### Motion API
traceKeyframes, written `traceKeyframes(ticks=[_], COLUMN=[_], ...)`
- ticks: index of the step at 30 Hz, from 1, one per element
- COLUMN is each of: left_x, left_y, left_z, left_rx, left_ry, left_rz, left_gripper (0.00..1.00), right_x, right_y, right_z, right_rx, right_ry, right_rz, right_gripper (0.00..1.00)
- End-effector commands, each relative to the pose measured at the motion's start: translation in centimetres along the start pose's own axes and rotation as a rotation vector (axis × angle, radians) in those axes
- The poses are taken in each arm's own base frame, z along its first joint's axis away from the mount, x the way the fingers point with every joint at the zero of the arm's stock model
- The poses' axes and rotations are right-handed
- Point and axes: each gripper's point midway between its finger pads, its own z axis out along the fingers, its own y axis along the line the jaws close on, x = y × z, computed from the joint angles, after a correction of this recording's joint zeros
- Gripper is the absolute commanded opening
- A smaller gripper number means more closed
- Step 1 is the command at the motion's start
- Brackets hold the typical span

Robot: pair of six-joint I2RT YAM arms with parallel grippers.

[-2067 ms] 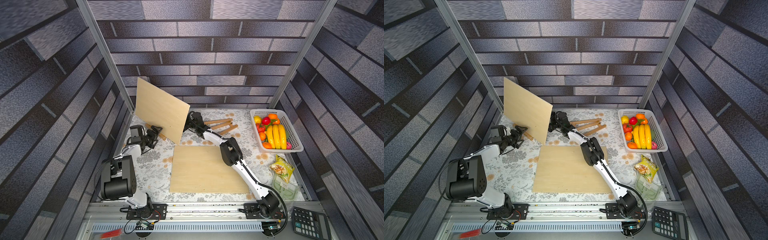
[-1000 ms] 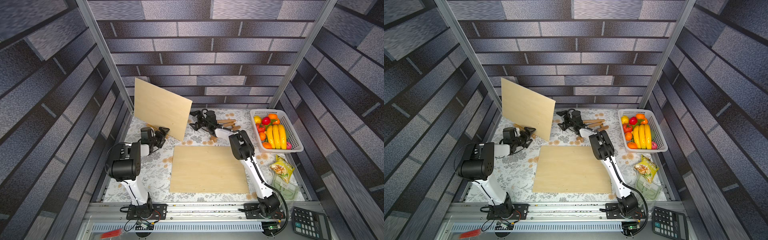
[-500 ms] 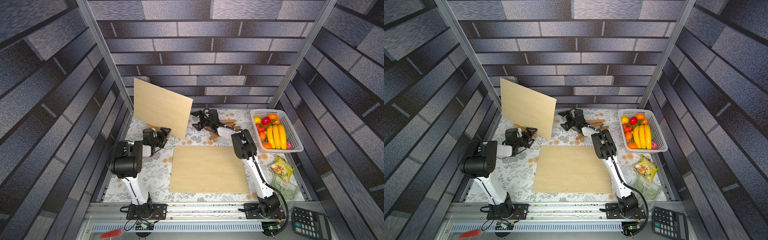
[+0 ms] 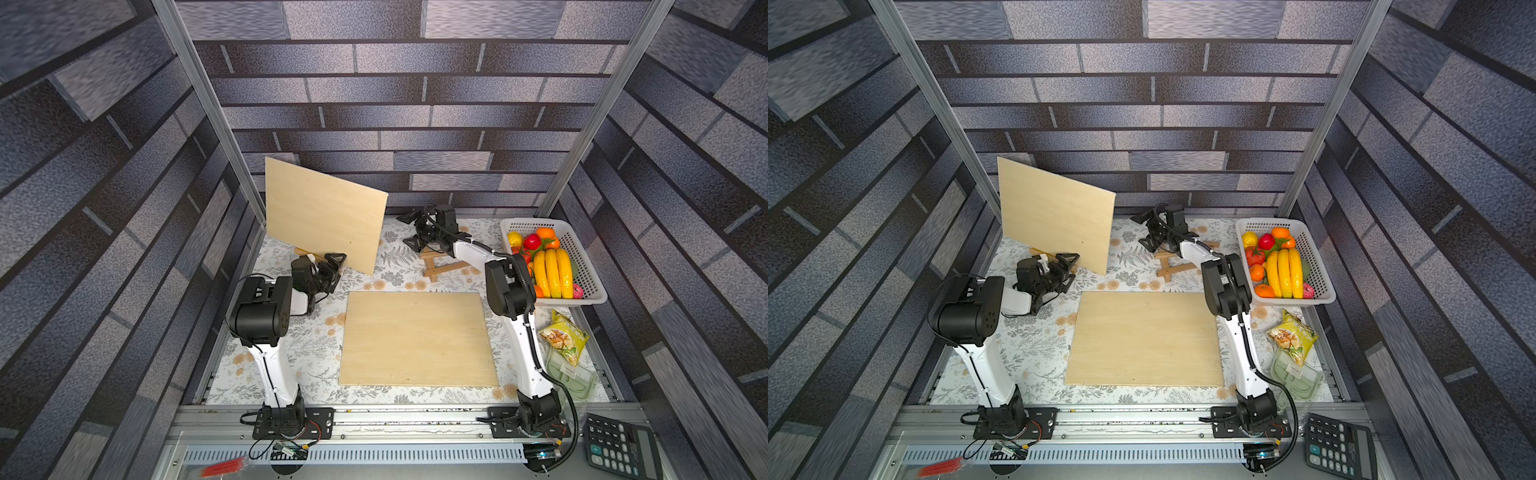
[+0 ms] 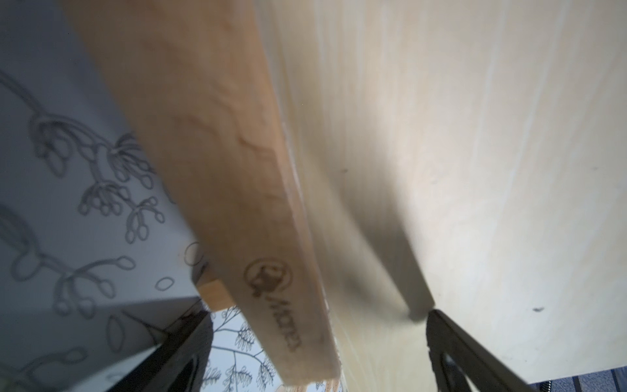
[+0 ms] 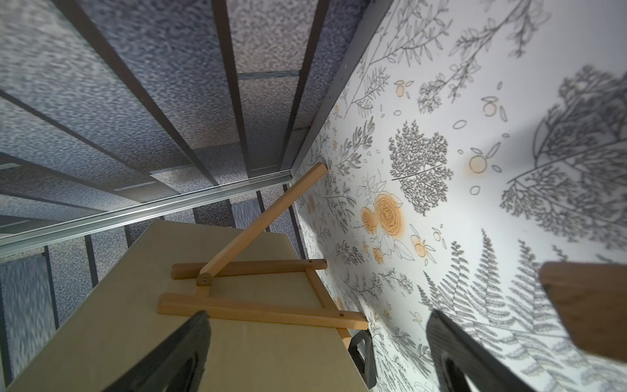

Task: Assemble the easel
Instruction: Adjust the easel at the center of the board.

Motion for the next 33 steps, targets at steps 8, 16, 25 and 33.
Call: traceKeyframes(ticks=[8,16,25,33], left_x=[3.1,3.2,4.6,6.2], left_y=[2.3,-3.7,-5.9,-7.3], left_z=[-4.1,-6.8,-13.5,-14.1], left_rx=[-0.077,-0.074,-0.381,-0.459], left_ry=[0.008,0.046,0.079,0.114], left_rz=[-0.056,0.144,0.39,0.332], left_gripper=[1.0,1.0,1.0,1.0], right_x=[1.0,2.2,3.1,3.5], right_y=[1.7,7.2,2.4,-0.5], right_z=[-1.7,-7.3,-20.8,-22.9], right_rx=[0.03,0.163,0.597,0.596], right_ry=[0.036,-0.009,-0.04,-0.053], right_rz=[-0.123,-0.409,-0.254,-0.039], right_gripper=[1.0,1.0,1.0,0.87])
